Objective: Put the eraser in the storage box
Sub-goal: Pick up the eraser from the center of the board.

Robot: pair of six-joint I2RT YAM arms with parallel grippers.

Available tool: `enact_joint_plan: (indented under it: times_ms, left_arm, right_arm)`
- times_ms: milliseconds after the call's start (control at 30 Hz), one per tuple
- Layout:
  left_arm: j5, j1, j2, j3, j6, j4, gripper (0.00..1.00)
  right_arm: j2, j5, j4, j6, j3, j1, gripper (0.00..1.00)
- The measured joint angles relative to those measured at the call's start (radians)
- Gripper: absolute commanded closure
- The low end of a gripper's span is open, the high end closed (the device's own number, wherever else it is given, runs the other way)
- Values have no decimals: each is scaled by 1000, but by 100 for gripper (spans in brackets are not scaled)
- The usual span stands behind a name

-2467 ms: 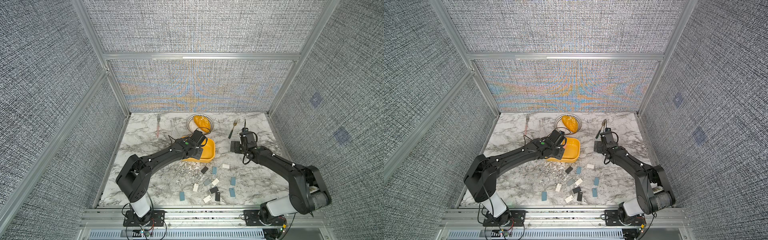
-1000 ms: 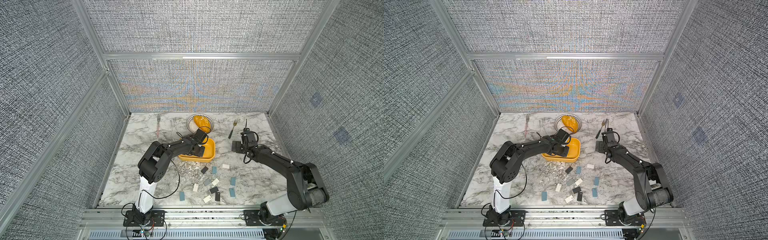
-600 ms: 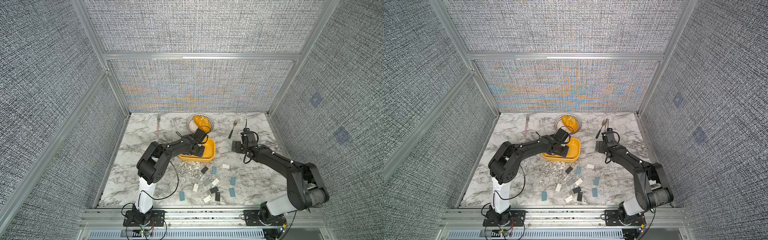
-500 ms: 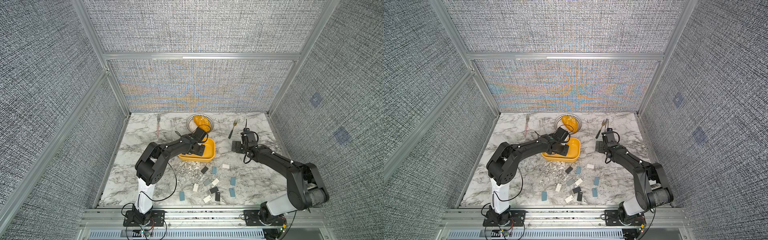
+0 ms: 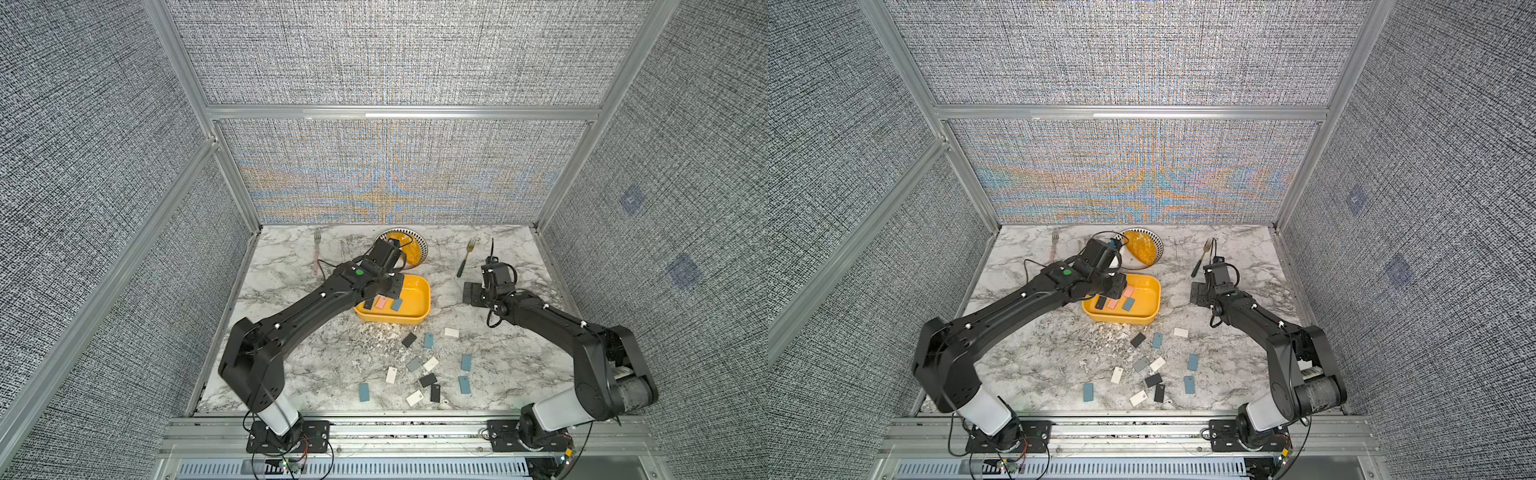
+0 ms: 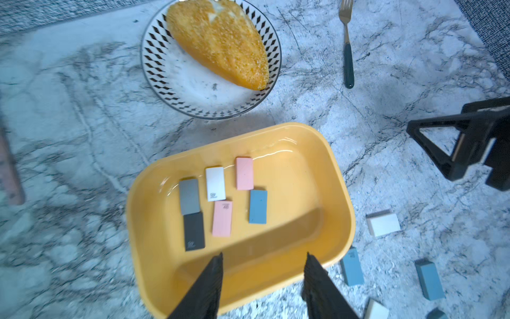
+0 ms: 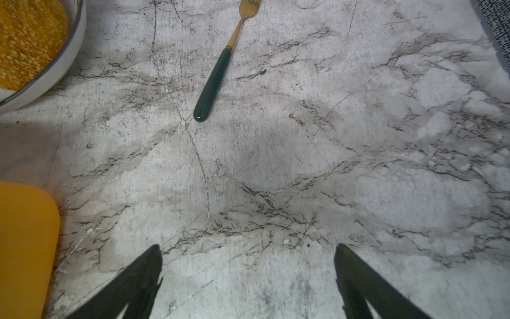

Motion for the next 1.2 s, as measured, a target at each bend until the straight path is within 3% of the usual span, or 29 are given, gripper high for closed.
enact_joint_plan:
  times_ms: [200, 400, 867, 1200]
  left_arm:
    - [-50, -13, -232, -239, -40, -82, 48]
    - [-48, -57, -356, -415, -134, -110, 48]
    - [-45, -271, -378, -636, -394, -103, 47]
    - [-17, -402, -315, -661, -515, -90, 46]
  right_arm:
    - [13, -19, 15, 3, -5, 1, 2]
    - [40, -23, 16, 4, 5, 16, 2]
    - [42, -19, 18, 4, 16, 40, 2]
    - [47, -14, 15, 4, 14, 43, 2]
